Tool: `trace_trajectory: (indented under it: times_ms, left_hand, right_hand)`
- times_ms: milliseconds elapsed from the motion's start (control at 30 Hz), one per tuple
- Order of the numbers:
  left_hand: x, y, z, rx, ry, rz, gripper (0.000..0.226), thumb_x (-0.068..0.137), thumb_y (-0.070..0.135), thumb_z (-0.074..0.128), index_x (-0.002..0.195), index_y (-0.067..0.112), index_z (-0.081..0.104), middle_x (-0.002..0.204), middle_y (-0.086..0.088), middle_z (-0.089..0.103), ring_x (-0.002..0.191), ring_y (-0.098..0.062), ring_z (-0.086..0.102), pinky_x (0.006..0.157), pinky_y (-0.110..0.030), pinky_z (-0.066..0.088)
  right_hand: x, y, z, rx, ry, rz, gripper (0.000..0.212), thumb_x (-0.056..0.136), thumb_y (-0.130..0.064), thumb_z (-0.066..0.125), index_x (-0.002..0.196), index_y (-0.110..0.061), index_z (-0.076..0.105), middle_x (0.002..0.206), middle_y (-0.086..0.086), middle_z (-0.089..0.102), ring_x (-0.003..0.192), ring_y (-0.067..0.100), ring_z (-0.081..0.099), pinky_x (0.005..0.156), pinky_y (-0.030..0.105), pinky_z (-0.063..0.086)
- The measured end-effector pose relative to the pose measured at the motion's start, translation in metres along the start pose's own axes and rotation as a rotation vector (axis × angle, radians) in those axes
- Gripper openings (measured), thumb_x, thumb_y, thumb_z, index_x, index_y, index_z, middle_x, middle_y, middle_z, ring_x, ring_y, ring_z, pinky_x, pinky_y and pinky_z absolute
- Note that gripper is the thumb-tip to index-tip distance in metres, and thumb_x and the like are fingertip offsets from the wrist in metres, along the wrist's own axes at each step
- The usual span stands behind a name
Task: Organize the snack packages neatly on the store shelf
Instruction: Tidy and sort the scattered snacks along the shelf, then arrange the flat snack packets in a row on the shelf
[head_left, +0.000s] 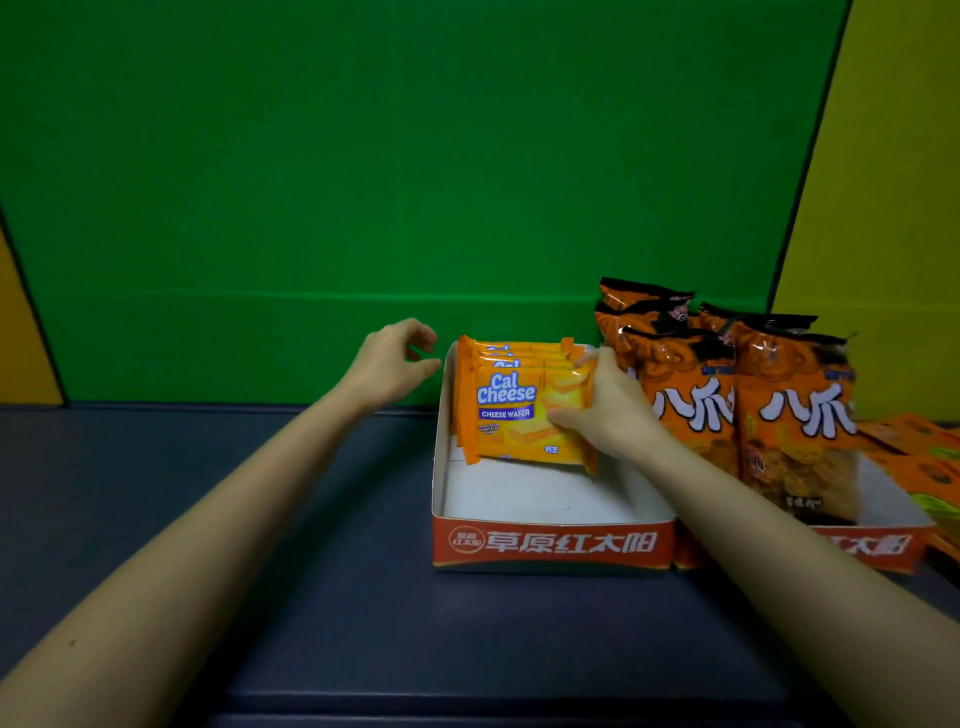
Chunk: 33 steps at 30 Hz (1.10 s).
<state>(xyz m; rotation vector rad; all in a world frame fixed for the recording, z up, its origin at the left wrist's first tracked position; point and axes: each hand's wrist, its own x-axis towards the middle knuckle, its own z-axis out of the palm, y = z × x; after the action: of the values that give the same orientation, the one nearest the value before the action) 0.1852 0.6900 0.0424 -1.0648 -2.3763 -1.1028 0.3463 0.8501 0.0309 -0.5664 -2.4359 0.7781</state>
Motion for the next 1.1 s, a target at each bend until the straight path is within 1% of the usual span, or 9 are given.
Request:
trace_trajectory:
  times_ms: [67, 167, 300, 433, 533, 600, 667, 767, 1100]
  left_hand:
    - [-0.006, -0.002, -0.003, 0.000, 0.023, -0.023, 0.028, 0.085, 0.008, 0.064, 0.112, 0.001, 0.060, 0.111, -0.014, 0.066, 0.087, -0.024, 0.058, 0.081, -0.024, 0.042]
    - [-0.017, -0.005, -0.007, 0.015, 0.033, -0.042, 0.028, 0.085, 0.011, 0.064, 0.111, 0.002, 0.060, 0.111, -0.013, 0.065, 0.085, -0.018, 0.054, 0.081, -0.025, 0.042]
    - [-0.032, -0.009, -0.016, 0.111, 0.040, -0.038, 0.028, 0.086, 0.015, 0.064, 0.112, 0.003, 0.060, 0.113, -0.010, 0.065, 0.098, -0.026, 0.059, 0.086, -0.029, 0.043]
    - [-0.051, -0.017, -0.026, 0.331, 0.041, 0.007, 0.028, 0.089, 0.022, 0.059, 0.114, 0.009, 0.060, 0.116, -0.005, 0.065, 0.108, -0.024, 0.056, 0.089, -0.036, 0.047]
    - [-0.064, -0.021, -0.034, 0.494, 0.031, 0.013, 0.028, 0.092, 0.025, 0.053, 0.116, 0.011, 0.059, 0.118, -0.005, 0.063, 0.113, -0.025, 0.054, 0.086, -0.035, 0.045]
    - [-0.073, -0.027, -0.042, 0.561, 0.028, -0.007, 0.026, 0.093, 0.027, 0.050, 0.113, 0.012, 0.060, 0.116, -0.006, 0.064, 0.110, -0.027, 0.055, 0.083, -0.034, 0.044]
    - [-0.084, -0.036, -0.056, 0.602, 0.039, -0.034, 0.025, 0.094, 0.029, 0.048, 0.109, 0.013, 0.061, 0.113, -0.006, 0.065, 0.108, -0.027, 0.056, 0.081, -0.034, 0.044]
    - [-0.105, -0.054, -0.084, 0.641, 0.062, -0.081, 0.026, 0.094, 0.031, 0.047, 0.108, 0.013, 0.061, 0.112, -0.004, 0.065, 0.107, -0.026, 0.057, 0.080, -0.033, 0.044]
    - [-0.203, -0.131, -0.207, 0.762, 0.099, -0.335, 0.026, 0.095, 0.035, 0.047, 0.105, 0.015, 0.060, 0.111, -0.006, 0.066, 0.102, -0.029, 0.060, 0.074, -0.033, 0.045]
  right_hand:
    - [0.005, 0.000, 0.004, -0.116, 0.016, -0.044, 0.062, 0.078, -0.017, 0.074, 0.128, -0.010, 0.037, 0.132, 0.010, 0.048, 0.119, 0.026, 0.048, 0.082, 0.024, 0.033]
    - [0.011, 0.001, 0.008, -0.310, 0.037, -0.100, 0.060, 0.078, -0.026, 0.074, 0.125, -0.008, 0.043, 0.131, 0.011, 0.045, 0.118, 0.027, 0.047, 0.097, 0.034, 0.035]
    - [0.007, -0.002, 0.010, -0.534, 0.064, -0.161, 0.060, 0.084, -0.034, 0.065, 0.132, -0.007, 0.041, 0.135, 0.014, 0.040, 0.126, 0.030, 0.040, 0.102, 0.037, 0.035]
    - [-0.002, -0.008, 0.008, -0.654, 0.092, -0.256, 0.053, 0.089, -0.037, 0.055, 0.132, -0.009, 0.044, 0.138, 0.012, 0.040, 0.127, 0.029, 0.037, 0.101, 0.039, 0.035]
    - [-0.006, -0.031, 0.003, -0.624, 0.070, -0.359, 0.047, 0.090, -0.038, 0.052, 0.129, -0.013, 0.049, 0.129, 0.010, 0.049, 0.120, 0.029, 0.045, 0.096, 0.039, 0.038]
    - [-0.010, -0.056, 0.003, -0.524, 0.032, -0.425, 0.041, 0.091, -0.037, 0.051, 0.127, -0.017, 0.053, 0.125, 0.008, 0.054, 0.118, 0.029, 0.049, 0.091, 0.038, 0.041]
    - [-0.016, -0.082, 0.010, -0.413, -0.028, -0.496, 0.037, 0.090, -0.037, 0.053, 0.123, -0.020, 0.056, 0.124, 0.005, 0.059, 0.118, 0.028, 0.053, 0.092, 0.037, 0.044]
    - [-0.028, -0.115, 0.038, -0.343, -0.138, -0.611, 0.035, 0.088, -0.038, 0.055, 0.119, -0.022, 0.059, 0.121, 0.002, 0.063, 0.114, 0.025, 0.057, 0.095, 0.037, 0.046]
    - [-0.075, -0.215, 0.139, -0.220, -0.358, -0.694, 0.029, 0.088, -0.040, 0.057, 0.115, -0.028, 0.061, 0.114, -0.007, 0.065, 0.107, 0.018, 0.060, 0.093, 0.036, 0.049]
